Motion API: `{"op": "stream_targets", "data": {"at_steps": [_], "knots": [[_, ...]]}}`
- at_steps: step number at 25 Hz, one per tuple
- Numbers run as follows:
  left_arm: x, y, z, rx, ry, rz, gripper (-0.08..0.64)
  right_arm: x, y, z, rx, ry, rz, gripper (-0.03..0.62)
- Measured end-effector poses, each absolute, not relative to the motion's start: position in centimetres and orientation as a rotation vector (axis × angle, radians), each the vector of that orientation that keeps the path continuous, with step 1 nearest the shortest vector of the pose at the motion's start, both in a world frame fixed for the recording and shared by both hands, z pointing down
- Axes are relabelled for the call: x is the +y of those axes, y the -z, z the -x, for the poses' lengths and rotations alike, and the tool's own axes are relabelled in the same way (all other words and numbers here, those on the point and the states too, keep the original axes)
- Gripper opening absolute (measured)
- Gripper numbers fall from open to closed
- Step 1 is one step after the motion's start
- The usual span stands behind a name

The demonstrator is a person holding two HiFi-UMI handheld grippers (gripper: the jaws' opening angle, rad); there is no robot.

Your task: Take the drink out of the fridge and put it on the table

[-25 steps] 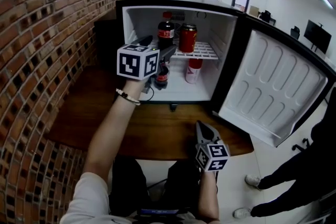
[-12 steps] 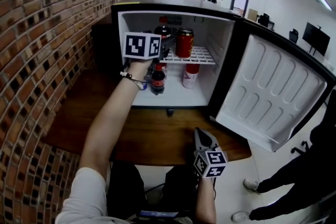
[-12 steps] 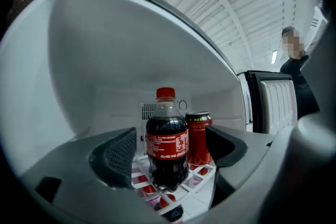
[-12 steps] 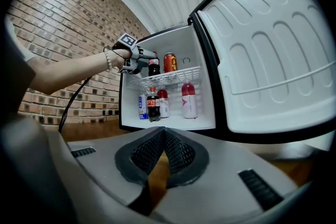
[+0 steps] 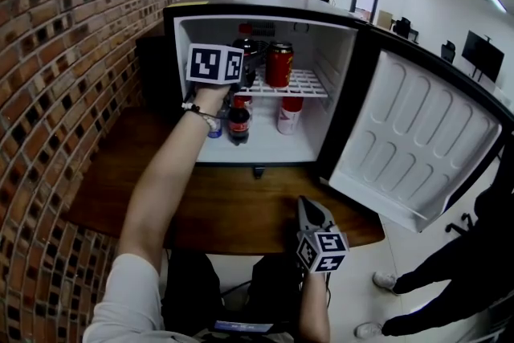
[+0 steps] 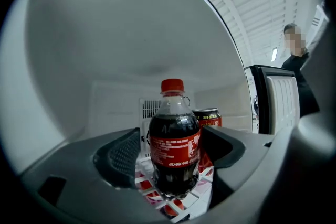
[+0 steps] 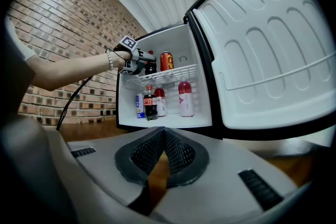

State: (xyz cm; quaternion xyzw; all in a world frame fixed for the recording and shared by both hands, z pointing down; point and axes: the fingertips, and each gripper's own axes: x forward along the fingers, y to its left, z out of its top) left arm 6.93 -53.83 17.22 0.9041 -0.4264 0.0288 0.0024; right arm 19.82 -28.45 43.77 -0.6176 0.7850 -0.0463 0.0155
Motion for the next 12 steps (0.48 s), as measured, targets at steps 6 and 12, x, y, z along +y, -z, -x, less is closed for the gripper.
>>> {"op": "stream_targets", "data": {"at_steps": [6, 12], "knots": [[-53.72, -16.95, -7.26, -1.345, -0.093, -2.861, 0.308, -28.57, -44.0, -19.77, 2.441, 0.148, 1.918, 0.02], [-53.73, -16.74, -7.29, -1.316, -0.081, -2.853, 0.301, -28.34, -43.78, -20.14, 2.432, 0.145, 1.926, 0.02]]}}
